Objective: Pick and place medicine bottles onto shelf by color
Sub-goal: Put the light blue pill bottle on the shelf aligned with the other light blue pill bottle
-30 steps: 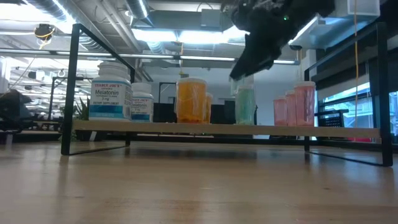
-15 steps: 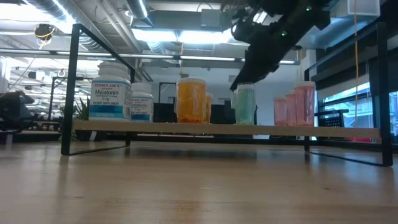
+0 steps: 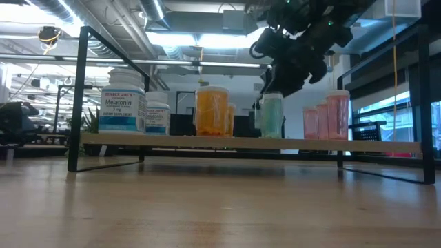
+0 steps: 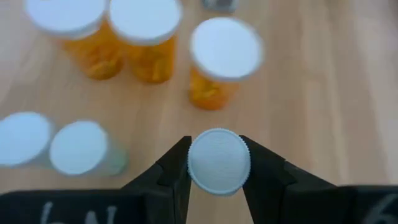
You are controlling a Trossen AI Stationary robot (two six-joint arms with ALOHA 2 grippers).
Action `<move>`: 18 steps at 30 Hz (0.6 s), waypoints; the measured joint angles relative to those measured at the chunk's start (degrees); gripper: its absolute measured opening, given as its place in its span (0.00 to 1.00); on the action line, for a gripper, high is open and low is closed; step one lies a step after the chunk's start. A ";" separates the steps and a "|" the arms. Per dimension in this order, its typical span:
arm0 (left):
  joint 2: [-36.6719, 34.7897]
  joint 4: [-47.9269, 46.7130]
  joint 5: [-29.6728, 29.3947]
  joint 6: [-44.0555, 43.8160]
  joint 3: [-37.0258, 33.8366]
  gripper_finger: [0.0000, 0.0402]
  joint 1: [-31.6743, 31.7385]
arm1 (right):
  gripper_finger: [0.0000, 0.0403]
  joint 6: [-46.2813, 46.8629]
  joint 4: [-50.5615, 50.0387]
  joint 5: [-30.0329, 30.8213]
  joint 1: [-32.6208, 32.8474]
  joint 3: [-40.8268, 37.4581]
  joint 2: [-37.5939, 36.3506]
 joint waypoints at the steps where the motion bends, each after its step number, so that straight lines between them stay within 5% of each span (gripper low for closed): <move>1: 0.00 -0.01 0.03 -0.01 -0.01 0.48 0.03 | 0.30 -0.60 0.00 -0.68 0.00 0.00 0.47; 18: 0.00 0.04 0.01 -0.39 -0.01 0.48 0.04 | 0.30 -2.10 -0.39 -4.90 -1.44 0.00 1.92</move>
